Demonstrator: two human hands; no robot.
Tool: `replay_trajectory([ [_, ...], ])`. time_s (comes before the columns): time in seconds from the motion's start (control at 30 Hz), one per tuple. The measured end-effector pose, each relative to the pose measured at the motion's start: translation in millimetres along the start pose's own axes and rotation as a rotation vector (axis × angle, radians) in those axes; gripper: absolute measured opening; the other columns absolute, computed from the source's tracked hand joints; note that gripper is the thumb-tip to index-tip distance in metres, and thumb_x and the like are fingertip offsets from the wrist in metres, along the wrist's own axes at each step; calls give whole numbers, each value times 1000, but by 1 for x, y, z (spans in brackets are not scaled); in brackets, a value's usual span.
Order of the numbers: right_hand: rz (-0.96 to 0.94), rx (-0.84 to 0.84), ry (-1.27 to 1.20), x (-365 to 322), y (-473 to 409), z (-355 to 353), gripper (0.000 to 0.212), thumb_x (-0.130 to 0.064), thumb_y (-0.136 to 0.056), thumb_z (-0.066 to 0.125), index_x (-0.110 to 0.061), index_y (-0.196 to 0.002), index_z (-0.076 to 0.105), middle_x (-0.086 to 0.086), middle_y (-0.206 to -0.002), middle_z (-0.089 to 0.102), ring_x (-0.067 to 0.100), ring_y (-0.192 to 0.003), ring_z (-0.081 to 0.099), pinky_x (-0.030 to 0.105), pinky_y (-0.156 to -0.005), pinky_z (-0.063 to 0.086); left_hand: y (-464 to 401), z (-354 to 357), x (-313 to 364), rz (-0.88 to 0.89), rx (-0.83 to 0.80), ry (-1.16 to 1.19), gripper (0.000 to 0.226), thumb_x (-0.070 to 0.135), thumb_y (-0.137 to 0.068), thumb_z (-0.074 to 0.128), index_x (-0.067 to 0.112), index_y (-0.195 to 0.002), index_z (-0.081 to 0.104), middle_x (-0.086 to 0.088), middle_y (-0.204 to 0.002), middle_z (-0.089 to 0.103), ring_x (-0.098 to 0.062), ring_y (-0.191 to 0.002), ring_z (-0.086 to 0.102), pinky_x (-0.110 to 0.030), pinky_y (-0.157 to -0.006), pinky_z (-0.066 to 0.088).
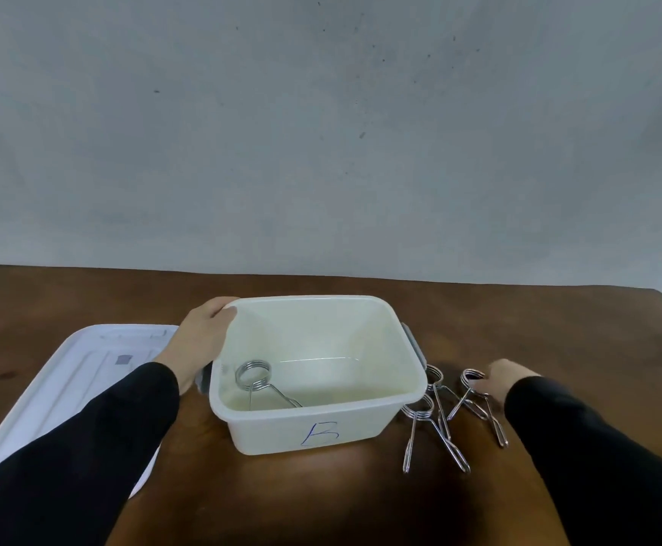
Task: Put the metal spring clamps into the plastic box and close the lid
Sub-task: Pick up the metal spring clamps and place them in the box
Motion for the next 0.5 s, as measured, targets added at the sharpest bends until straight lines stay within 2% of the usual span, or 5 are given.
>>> replay_trajectory([
  [0.13, 51, 11, -129, -5, -13, 16, 45, -50, -91, 63, -8, -106, 67, 3, -90, 67, 19, -88, 67, 27, -73, 51, 3, 1, 4, 6, 2, -16, 24, 23, -103, 43, 29, -111, 65, 16, -103, 63, -5, -96, 58, -22, -65, 41],
  [0.27, 117, 113, -226, -5, -19, 25, 32, -41, -84, 73, -10, -85, 63, 8, -87, 71, 25, -80, 69, 32, -71, 56, 4, 1, 5, 9, 4, -40, 27, 25, -103, 43, 26, -117, 65, 9, -108, 65, -3, -91, 58, -23, -65, 42],
  [0.4, 132, 159, -290, -6, -14, 21, 32, -36, -84, 75, -6, -94, 69, 11, -89, 72, 27, -78, 69, 33, -70, 57, 5, 1, 5, 3, 1, -41, 31, 25, -103, 43, 23, -123, 66, 4, -116, 66, -13, -100, 59, -23, -68, 43],
  [0.5, 82, 221, -354, -7, -6, 1, 35, -37, -88, 71, -2, -94, 69, 12, -82, 71, 27, -75, 70, 39, -77, 61, 4, 1, 4, -4, 0, -29, 31, 24, -103, 42, 23, -123, 66, 4, -115, 66, -8, -96, 59, -22, -67, 43],
])
Point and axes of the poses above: each hand's wrist, its own y-axis away from the middle knuckle, its own z-axis out of the palm, x = y × z, the point moved 5 cm from there along -y, towards the middle knuckle
